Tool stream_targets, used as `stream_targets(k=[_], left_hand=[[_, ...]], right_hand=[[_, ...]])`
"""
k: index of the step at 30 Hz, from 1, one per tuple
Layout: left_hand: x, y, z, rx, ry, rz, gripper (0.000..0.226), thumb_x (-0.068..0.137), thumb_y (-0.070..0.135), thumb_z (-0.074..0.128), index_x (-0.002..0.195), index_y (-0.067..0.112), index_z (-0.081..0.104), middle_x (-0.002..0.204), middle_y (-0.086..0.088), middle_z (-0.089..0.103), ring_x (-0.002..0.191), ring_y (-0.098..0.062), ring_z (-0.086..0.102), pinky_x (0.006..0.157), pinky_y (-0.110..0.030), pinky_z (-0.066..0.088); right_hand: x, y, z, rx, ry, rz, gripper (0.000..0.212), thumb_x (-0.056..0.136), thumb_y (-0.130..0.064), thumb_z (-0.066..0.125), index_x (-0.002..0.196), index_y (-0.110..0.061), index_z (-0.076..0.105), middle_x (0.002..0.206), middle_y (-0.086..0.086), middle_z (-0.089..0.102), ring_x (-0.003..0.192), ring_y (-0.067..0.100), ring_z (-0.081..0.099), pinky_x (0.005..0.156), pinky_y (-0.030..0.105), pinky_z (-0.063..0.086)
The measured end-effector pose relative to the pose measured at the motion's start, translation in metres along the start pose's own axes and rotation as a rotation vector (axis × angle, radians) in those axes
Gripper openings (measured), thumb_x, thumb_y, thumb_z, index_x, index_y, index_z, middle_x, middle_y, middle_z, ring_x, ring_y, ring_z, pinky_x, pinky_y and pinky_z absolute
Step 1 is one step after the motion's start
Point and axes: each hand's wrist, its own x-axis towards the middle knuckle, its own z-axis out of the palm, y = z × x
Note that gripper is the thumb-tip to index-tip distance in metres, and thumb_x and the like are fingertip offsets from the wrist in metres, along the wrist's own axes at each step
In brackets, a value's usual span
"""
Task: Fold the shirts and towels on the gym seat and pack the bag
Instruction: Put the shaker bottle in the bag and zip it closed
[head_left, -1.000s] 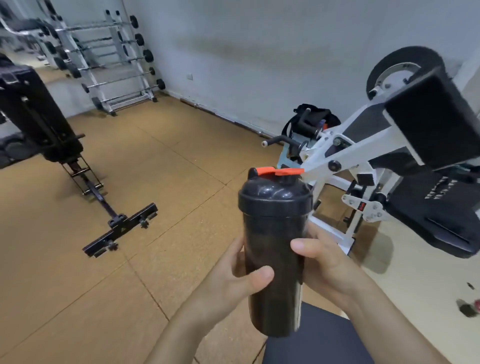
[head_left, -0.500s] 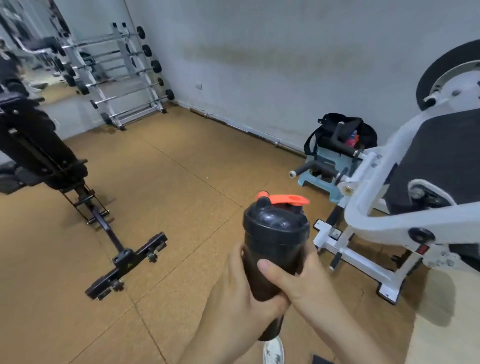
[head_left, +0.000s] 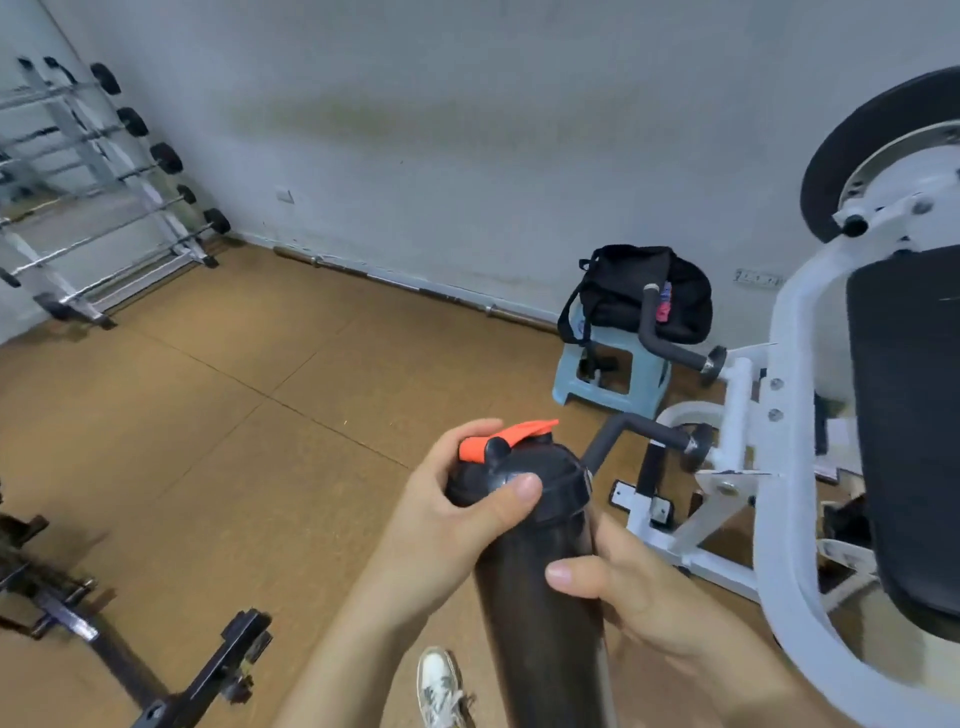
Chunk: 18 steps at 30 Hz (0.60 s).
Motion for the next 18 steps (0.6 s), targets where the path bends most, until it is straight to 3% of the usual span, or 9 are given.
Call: stream_targets(k=[3,5,9,12,16,18], left_hand=[[0.074,-0.006,-0.029,-0.027,0.022,0.044,0.055,0.059,0.044,0.078,0.107,0.018,0.067,0.098,-0.001,0.074,0.091,-0.015,0.07,0.071,-0.02,0.053],[0.127,-0.009,-0.054,-0.057,0.066,0.048,0.049,0.061,0.044,0.079,0.102,0.017,0.069,0.093,0.0,0.074,0.087,-0.014,0.07,0.068,-0.02,0.052],[0.231,-0.002,-0.108,-0.057,0.165,0.024,0.052,0.064,0.054,0.08,0.103,0.024,0.061,0.093,0.007,0.071,0.083,-0.004,0.068,0.065,-0.021,0.052],[0.295,0.011,-0.133,0.122,0.181,0.075,0.055,0.062,0.064,0.071,0.108,0.042,0.051,0.098,0.021,0.063,0.087,0.005,0.063,0.076,-0.029,0.055],[0.369,0.029,-0.145,0.36,0.076,0.235,0.052,0.064,0.071,0.061,0.111,0.057,0.045,0.109,0.021,0.058,0.099,0.004,0.058,0.083,-0.03,0.054],[0.408,0.034,-0.139,0.422,0.002,0.288,0.05,0.067,0.069,0.061,0.112,0.056,0.045,0.112,0.02,0.055,0.1,0.008,0.054,0.083,-0.024,0.051]], right_hand=[[0.063,-0.009,-0.01,0.154,0.091,0.007,0.075,0.062,-0.052,0.085,0.128,-0.038,0.054,0.129,0.002,0.064,0.122,0.024,0.059,0.106,0.049,0.042],[0.109,-0.023,-0.012,0.132,0.173,-0.01,0.079,0.06,-0.056,0.085,0.13,-0.045,0.049,0.129,-0.003,0.064,0.119,0.019,0.06,0.101,0.043,0.047],[0.205,-0.066,-0.009,-0.254,0.367,-0.088,0.082,0.064,-0.062,0.077,0.13,-0.063,0.029,0.128,-0.027,0.055,0.118,-0.001,0.055,0.1,0.033,0.048],[0.263,-0.097,-0.012,-0.463,0.458,-0.081,0.077,0.057,-0.064,0.074,0.11,-0.08,0.02,0.122,-0.037,0.047,0.116,-0.005,0.051,0.098,0.028,0.046],[0.325,-0.119,-0.041,-0.465,0.591,-0.163,0.102,0.06,-0.058,0.077,0.136,-0.065,0.009,0.142,-0.032,0.038,0.132,-0.002,0.04,0.109,0.037,0.041],[0.353,-0.131,-0.066,-0.475,0.618,-0.202,0.106,0.062,-0.053,0.08,0.134,-0.07,0.004,0.141,-0.036,0.037,0.132,-0.006,0.039,0.108,0.029,0.041]])
